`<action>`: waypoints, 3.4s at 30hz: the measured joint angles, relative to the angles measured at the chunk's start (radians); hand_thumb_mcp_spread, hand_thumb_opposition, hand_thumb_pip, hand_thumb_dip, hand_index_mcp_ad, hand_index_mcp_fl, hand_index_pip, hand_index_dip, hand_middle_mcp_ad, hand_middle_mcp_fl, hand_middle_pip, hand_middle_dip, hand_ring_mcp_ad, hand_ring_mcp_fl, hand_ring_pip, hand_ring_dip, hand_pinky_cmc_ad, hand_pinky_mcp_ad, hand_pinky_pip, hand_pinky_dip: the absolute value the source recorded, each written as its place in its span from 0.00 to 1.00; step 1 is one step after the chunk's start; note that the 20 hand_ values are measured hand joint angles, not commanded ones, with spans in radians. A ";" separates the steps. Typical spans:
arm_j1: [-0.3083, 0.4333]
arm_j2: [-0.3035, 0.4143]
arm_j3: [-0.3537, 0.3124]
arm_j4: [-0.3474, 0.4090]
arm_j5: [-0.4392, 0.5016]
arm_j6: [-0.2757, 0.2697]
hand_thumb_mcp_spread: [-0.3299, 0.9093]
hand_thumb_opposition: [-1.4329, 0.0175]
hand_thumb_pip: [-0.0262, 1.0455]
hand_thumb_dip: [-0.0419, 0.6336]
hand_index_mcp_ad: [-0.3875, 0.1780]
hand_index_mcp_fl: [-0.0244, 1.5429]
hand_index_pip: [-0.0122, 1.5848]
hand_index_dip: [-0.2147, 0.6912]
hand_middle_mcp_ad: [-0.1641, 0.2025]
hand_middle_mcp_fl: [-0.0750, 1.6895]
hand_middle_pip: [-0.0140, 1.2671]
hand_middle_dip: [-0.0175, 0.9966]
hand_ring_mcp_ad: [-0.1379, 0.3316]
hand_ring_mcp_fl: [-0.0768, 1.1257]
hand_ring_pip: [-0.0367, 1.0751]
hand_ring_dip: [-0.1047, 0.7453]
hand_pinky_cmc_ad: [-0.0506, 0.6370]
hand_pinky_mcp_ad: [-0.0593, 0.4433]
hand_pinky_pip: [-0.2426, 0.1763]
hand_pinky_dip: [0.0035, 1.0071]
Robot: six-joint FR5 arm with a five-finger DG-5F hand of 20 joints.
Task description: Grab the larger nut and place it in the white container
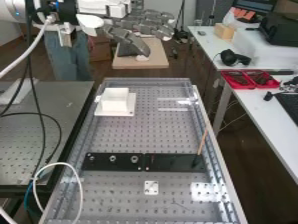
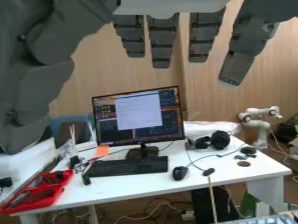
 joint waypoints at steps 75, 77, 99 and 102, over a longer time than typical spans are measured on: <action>-0.163 -0.341 -0.477 0.765 0.125 -0.066 0.52 0.41 0.77 0.32 0.43 0.03 0.99 0.21 0.64 0.04 0.10 0.17 0.67 0.06 0.27 0.21 0.60 0.73 0.33 0.72; -0.161 -0.346 -0.479 0.769 0.128 -0.062 0.52 0.40 0.77 0.32 0.43 0.03 0.99 0.21 0.64 0.04 0.10 0.17 0.67 0.06 0.26 0.21 0.58 0.73 0.33 0.73; -0.149 -0.354 -0.496 0.811 0.156 -0.042 0.51 0.43 0.78 0.32 0.43 0.02 0.98 0.31 0.63 0.04 0.10 0.14 0.67 0.06 0.30 0.16 0.58 0.73 0.33 0.80; -0.148 -0.354 -0.495 0.812 0.155 -0.042 0.51 0.43 0.78 0.32 0.43 0.03 0.99 0.34 0.63 0.04 0.10 0.14 0.67 0.06 0.30 0.16 0.58 0.74 0.33 0.80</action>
